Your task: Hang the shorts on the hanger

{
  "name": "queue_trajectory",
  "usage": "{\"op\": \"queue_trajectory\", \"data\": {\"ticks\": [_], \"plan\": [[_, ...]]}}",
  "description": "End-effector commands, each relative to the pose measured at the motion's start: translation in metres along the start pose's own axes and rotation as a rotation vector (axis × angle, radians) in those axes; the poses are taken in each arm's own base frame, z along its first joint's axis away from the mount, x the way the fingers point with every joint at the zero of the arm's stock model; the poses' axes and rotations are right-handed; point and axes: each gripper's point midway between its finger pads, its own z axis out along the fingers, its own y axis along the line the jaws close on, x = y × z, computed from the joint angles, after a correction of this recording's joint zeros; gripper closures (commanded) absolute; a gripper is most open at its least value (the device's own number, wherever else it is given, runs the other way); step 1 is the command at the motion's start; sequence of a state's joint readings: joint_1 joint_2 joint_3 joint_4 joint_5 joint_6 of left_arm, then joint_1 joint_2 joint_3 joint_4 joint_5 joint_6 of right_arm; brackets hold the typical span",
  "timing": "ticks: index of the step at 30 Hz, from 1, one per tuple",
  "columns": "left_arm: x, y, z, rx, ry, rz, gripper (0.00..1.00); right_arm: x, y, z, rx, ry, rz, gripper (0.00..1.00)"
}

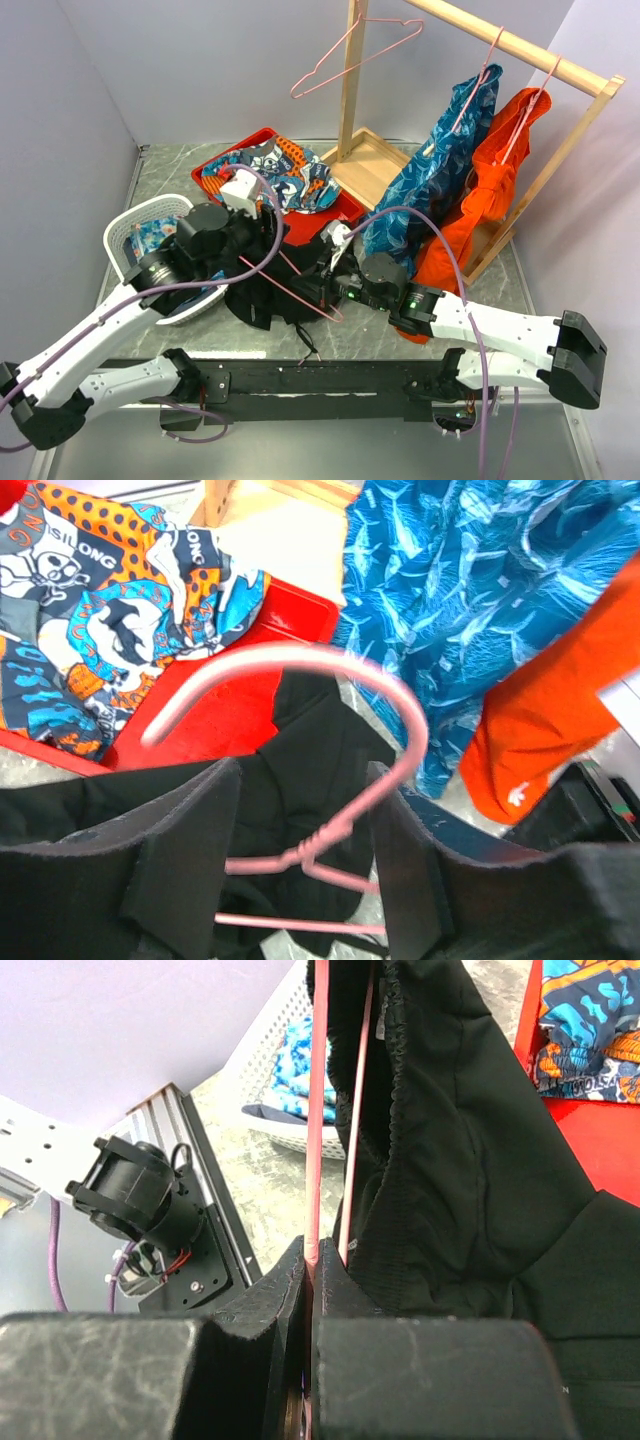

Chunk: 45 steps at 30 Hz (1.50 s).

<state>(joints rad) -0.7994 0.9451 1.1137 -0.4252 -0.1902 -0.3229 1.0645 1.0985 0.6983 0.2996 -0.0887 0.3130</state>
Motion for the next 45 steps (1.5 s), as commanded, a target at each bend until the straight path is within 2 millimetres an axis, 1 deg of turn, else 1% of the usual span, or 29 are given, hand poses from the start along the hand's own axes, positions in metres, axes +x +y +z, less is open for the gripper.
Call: {"op": "queue_trajectory", "data": {"ticks": [1, 2, 5, 6, 7, 8, 9, 10, 11, 13, 14, 16, 17, 19, 20, 21, 23, 24, 25, 27, 28, 30, 31, 33, 35, 37, 40, 44, 45], "plan": [[-0.023, 0.0, 0.007, -0.028, -0.084, 0.048, 0.45, -0.039, 0.014, 0.003, -0.047, -0.135, -0.027, 1.0], [-0.018, 0.002, 0.011, -0.041, -0.066, 0.055, 0.46, -0.039, 0.014, 0.003, -0.043, -0.135, -0.03, 1.0], [-0.004, 0.013, 0.016, -0.113, -0.034, 0.08, 0.61, -0.038, 0.007, 0.005, -0.011, -0.128, -0.03, 1.0], [-0.001, 0.018, 0.016, -0.14, -0.034, 0.089, 0.74, -0.037, 0.006, 0.006, -0.004, -0.123, -0.03, 1.0], [0.009, 0.021, 0.016, -0.167, -0.021, 0.102, 0.82, -0.039, 0.005, 0.007, 0.009, -0.126, -0.026, 1.0], [0.007, 0.034, 0.012, -0.242, -0.046, 0.109, 0.89, -0.034, 0.001, 0.008, 0.027, -0.103, -0.023, 1.0], [0.01, 0.039, 0.01, -0.268, -0.047, 0.12, 0.99, -0.033, -0.002, 0.009, 0.042, -0.097, -0.021, 1.0], [0.017, 0.043, 0.008, -0.291, -0.041, 0.133, 0.99, -0.031, -0.004, 0.01, 0.06, -0.078, -0.015, 1.0], [0.015, 0.049, 0.004, -0.328, -0.058, 0.136, 0.99, -0.031, -0.009, 0.01, 0.09, -0.074, -0.013, 1.0], [0.021, 0.053, 0.002, -0.352, -0.056, 0.155, 0.99, -0.031, -0.012, 0.008, 0.12, -0.055, -0.01, 0.86], [0.02, 0.057, 0.0, -0.374, -0.065, 0.154, 0.99, -0.033, -0.018, 0.007, 0.154, -0.06, -0.008, 0.71], [0.022, 0.06, -0.002, -0.387, -0.067, 0.15, 0.99, -0.037, -0.021, 0.0, 0.185, -0.059, 0.0, 0.57], [0.022, 0.061, -0.002, -0.395, -0.072, 0.143, 0.99, -0.04, -0.027, -0.004, 0.221, -0.068, 0.004, 0.47], [0.022, 0.065, -0.003, -0.42, -0.074, 0.14, 0.99, -0.048, -0.029, -0.017, 0.256, -0.082, 0.015, 0.38], [0.023, 0.066, -0.002, -0.427, -0.073, 0.141, 0.99, -0.051, -0.032, -0.023, 0.275, -0.09, 0.019, 0.31], [0.022, 0.066, -0.001, -0.431, -0.075, 0.144, 0.99, -0.055, -0.037, -0.029, 0.311, -0.105, 0.028, 0.28], [0.023, 0.069, -0.001, -0.454, -0.071, 0.147, 0.99, -0.061, -0.04, -0.044, 0.341, -0.12, 0.028, 0.26], [0.02, 0.079, -0.006, -0.52, -0.087, 0.146, 0.99, -0.063, -0.042, -0.049, 0.359, -0.134, 0.029, 0.25], [0.02, 0.085, -0.007, -0.556, -0.088, 0.147, 0.99, -0.061, -0.043, -0.057, 0.364, -0.13, 0.027, 0.25], [0.013, 0.095, -0.012, -0.624, -0.108, 0.13, 0.99, -0.052, -0.042, -0.061, 0.352, -0.111, 0.018, 0.24], [0.016, 0.1, -0.012, -0.655, -0.09, 0.137, 0.99, -0.049, -0.041, -0.063, 0.349, -0.104, 0.018, 0.24], [0.011, 0.107, -0.01, -0.69, -0.094, 0.098, 0.99, -0.033, -0.036, -0.058, 0.34, -0.069, 0.007, 0.26], [0.015, 0.109, -0.008, -0.687, -0.07, 0.097, 0.99, -0.027, -0.032, -0.056, 0.336, -0.055, 0.0, 0.26], [0.013, 0.112, -0.004, -0.698, -0.061, 0.069, 0.99, -0.015, -0.03, -0.05, 0.351, -0.031, -0.022, 0.26], [0.021, 0.113, 0.002, -0.704, -0.025, 0.065, 0.99, -0.008, -0.02, -0.046, 0.356, -0.02, -0.046, 0.27], [0.022, 0.115, 0.009, -0.715, -0.013, 0.043, 0.99, 0.001, -0.01, -0.038, 0.351, 0.003, -0.071, 0.27], [0.022, 0.119, 0.011, -0.736, 0.012, 0.027, 0.99, 0.018, 0.002, -0.025, 0.338, 0.053, -0.092, 0.27], [0.02, 0.117, 0.014, -0.711, 0.024, 0.002, 0.99, 0.042, 0.002, -0.003, 0.386, 0.123, -0.111, 0.28], [0.019, 0.116, 0.014, -0.707, 0.026, 0.0, 0.99, 0.053, 0.0, 0.007, 0.406, 0.158, -0.114, 0.28]]}}
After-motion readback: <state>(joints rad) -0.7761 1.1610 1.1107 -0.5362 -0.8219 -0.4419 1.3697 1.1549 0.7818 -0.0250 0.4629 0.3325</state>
